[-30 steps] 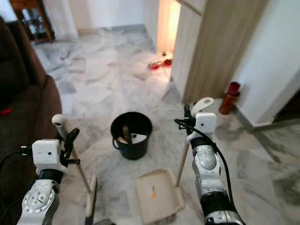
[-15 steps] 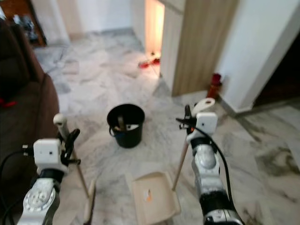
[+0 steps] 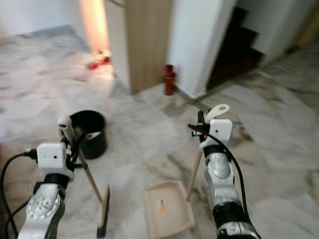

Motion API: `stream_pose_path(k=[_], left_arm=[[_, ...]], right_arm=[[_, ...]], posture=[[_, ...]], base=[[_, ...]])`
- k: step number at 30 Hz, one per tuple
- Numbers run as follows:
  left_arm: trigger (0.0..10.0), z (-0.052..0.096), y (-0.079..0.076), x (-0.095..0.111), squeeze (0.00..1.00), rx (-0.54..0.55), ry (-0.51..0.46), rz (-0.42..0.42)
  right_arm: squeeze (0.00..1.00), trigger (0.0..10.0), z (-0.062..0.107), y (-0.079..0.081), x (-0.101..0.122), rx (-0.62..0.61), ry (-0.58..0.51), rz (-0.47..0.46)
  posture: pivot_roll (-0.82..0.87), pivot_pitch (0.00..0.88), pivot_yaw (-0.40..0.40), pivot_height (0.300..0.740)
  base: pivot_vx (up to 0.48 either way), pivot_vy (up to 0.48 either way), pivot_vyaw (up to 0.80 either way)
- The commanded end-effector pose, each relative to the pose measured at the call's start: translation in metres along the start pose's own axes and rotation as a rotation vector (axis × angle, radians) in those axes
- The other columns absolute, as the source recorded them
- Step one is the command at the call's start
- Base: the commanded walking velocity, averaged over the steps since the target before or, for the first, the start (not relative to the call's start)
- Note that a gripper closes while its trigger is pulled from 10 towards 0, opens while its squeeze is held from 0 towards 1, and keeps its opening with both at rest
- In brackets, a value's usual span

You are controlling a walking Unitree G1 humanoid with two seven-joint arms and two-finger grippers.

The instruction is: Sweep floor

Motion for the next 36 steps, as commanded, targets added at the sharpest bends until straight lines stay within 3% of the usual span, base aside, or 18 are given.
stream_pose_path(k=[1, 21, 28, 36], left_arm=[[10.0, -0.0026, 0.0044, 0.0027, 0.00, 0.020, -0.012, -0.034], [10.0, -0.0078, -0.0035, 0.0046, 0.00, -0.015, -0.035, -0.023], [10.0, -0.0117, -0.0036, 0.0065, 0.00, -0.019, -0.045, -0.032], [10.0, -0.0114, -0.0030, 0.0050, 0.00, -0.020, -0.040, -0.036]], right_arm=[[0.00, 10.0, -0.0060, 0.0034, 0.0107, 0.007, -0.039, -0.005], [0.00, 10.0, -0.0067, -0.0010, 0.0136, -0.004, -0.051, 0.014], [0.00, 10.0, -0.0080, -0.0013, 0.0153, -0.008, -0.056, 0.018], [0.00, 10.0, -0.0081, -0.0022, 0.0163, -0.021, -0.061, 0.014]], posture=[[0.03, 0.070, -0.033, 0.740], [0.02, 0.024, -0.030, 0.740], [0.02, 0.033, -0.032, 0.740], [0.02, 0.050, -0.028, 0.740]], base=[[0.000, -0.465, -0.80], [0.000, -0.134, -0.80], [0.000, -0.303, -0.80], [0.000, 0.000, -0.80]])
Point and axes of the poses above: a point about 5 cm out from each wrist's last joint towards the gripper, its own z axis pointing back from the gripper into the wrist, its own x axis along the axis of the wrist's last joint, y = z × x, the point moved 3 cm from there along -z, pointing out of the wrist towards the gripper, and after that the axes turned 10 degrees about -z, right-handed, at the moved point
